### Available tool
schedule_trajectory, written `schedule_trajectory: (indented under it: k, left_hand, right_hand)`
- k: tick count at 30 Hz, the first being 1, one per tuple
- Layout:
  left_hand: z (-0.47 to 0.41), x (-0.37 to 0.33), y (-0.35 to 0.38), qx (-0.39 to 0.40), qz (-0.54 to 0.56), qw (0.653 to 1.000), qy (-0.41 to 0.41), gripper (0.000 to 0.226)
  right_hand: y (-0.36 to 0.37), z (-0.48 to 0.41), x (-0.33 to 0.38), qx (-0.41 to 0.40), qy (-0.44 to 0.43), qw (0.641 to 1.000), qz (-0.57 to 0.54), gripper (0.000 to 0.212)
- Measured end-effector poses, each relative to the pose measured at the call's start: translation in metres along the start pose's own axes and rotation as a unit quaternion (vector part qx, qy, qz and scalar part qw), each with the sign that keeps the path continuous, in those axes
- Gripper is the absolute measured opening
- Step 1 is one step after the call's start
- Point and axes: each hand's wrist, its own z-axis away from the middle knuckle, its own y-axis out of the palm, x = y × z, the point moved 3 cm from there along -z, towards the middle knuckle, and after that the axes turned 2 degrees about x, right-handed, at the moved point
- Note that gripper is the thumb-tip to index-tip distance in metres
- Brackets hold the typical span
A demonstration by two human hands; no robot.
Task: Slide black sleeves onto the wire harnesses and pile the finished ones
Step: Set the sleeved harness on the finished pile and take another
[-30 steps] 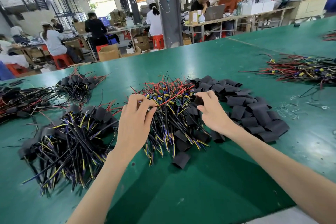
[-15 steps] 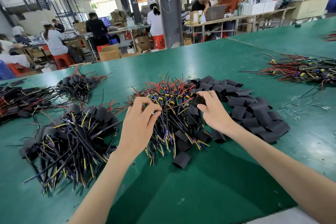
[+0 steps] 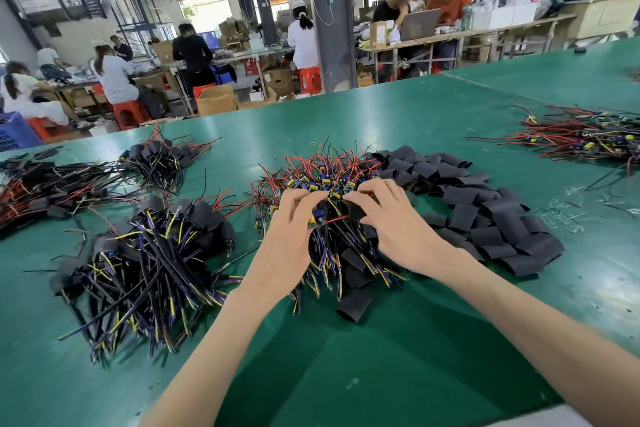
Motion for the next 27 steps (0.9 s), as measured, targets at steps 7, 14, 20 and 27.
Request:
schedule_trajectory:
  k: [7,14,20,27]
  left_hand:
    - [0.0,-0.011,0.0,-0.027,0.055,0.998,0.003,0.047]
    - [0.002,-0.016,-0.003,-0.019,0.108,0.994,0.01,0.035]
    - [0.0,-0.012,-0.003,-0.022,0.12,0.992,-0.024,0.036]
    - [0.0,-0.007,0.0,-0.002,0.132,0.99,-0.038,0.052]
  right_hand:
    - [-0.001,0.001,0.015,0.029,-0.037,0.997,-0.061,0.052]
    - [0.002,0.001,0.012,0.049,-0.021,0.989,-0.136,0.053]
    - [-0.002,0.001,0.011,0.049,-0.038,0.987,-0.149,0.043]
    - [-0.003,0.002,0.014,0.059,-0.051,0.984,-0.158,0.039]
